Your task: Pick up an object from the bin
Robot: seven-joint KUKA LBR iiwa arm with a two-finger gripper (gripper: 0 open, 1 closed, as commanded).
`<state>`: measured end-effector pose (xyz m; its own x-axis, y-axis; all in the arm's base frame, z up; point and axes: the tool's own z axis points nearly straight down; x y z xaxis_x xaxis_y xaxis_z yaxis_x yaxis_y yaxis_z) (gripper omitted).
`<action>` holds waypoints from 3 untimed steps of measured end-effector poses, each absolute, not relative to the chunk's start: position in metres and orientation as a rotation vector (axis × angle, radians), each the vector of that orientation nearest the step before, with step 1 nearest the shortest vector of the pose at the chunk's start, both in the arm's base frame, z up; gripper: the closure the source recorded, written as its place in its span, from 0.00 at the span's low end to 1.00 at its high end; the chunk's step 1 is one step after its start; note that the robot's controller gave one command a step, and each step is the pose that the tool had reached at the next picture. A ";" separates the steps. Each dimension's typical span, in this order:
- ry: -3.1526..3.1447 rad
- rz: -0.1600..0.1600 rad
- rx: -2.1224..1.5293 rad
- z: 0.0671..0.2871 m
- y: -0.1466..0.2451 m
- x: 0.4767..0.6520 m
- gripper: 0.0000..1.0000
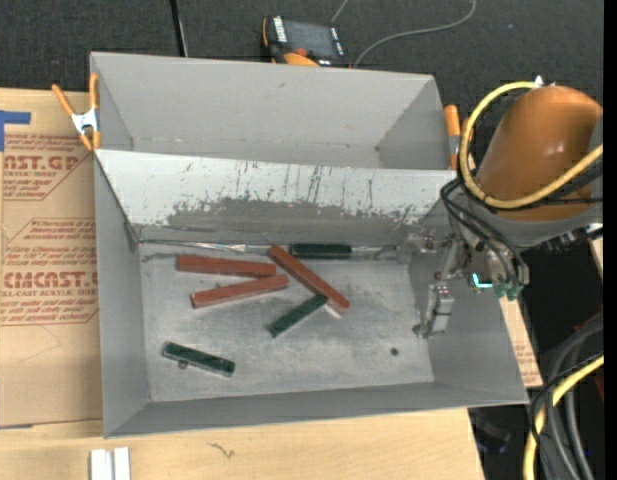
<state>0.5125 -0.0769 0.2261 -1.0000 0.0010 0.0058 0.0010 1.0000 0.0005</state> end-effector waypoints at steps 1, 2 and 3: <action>-3.128 -0.006 0.225 0.108 0.033 0.525 0.00; -3.129 0.000 0.250 0.067 0.019 0.541 0.00; -3.132 0.000 0.252 0.070 0.019 0.541 1.00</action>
Offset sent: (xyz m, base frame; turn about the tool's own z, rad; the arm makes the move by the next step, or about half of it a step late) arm 0.0145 0.1049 -0.1139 -0.1380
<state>0.5413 0.0194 0.0703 -0.9871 -0.1601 -0.0002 -0.1601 0.9871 0.0002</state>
